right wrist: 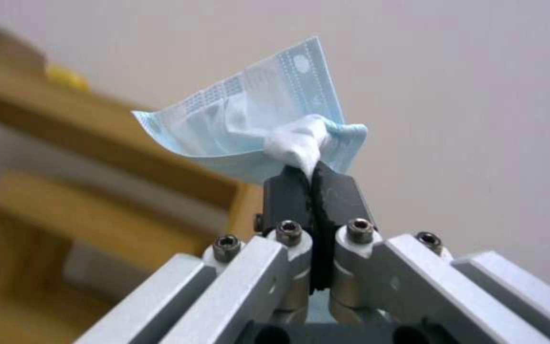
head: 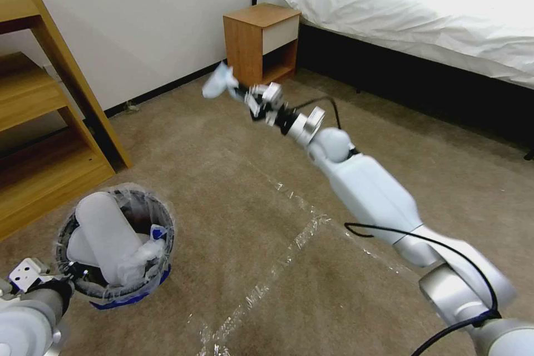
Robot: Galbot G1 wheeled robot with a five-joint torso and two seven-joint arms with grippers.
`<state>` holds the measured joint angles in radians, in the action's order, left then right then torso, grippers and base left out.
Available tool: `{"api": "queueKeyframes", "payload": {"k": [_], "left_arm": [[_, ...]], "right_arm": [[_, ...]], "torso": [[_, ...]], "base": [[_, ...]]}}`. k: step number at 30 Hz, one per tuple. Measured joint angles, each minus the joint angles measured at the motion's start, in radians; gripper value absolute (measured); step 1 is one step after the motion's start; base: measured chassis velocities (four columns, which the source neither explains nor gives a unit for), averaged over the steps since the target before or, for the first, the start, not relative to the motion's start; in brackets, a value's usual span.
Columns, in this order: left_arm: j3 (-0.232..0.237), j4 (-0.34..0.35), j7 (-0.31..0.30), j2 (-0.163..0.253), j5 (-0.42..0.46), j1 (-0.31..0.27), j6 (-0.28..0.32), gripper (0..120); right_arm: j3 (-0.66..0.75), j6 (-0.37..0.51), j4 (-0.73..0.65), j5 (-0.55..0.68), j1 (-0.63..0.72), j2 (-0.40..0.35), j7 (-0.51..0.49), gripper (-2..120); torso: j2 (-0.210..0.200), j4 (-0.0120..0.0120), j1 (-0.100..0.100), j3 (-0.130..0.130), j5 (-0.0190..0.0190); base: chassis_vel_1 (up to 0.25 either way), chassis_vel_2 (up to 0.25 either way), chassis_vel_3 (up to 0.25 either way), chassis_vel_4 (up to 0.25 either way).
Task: Pick up the trash bin and place the garbage on the floor into it.
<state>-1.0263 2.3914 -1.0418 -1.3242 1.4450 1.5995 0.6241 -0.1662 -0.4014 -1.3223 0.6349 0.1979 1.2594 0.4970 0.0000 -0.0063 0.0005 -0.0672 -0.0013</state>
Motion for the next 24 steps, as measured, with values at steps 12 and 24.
{"api": "queueKeyframes", "payload": {"k": [12, 24], "left_arm": [[-0.004, 0.008, -0.009, -0.023, 0.018, -0.002, -0.002, 0], [-0.011, 0.01, -0.009, -0.028, 0.023, -0.004, -0.005, 0]], "right_arm": [[-0.076, 0.091, -0.264, 0.258, -0.005, -0.01, 0.023, 0], [-0.301, 0.1, -0.404, 0.283, 0.018, -0.006, 0.039, 0]], "torso": [[0.0, 0.0001, 0.0, 0.0, -0.0002], [0.0, 0.0001, 0.0, 0.0, -0.0002]], "base": [[0.0, 0.0, 0.0, 0.0], [0.0, 0.0, 0.0, 0.0]]}}
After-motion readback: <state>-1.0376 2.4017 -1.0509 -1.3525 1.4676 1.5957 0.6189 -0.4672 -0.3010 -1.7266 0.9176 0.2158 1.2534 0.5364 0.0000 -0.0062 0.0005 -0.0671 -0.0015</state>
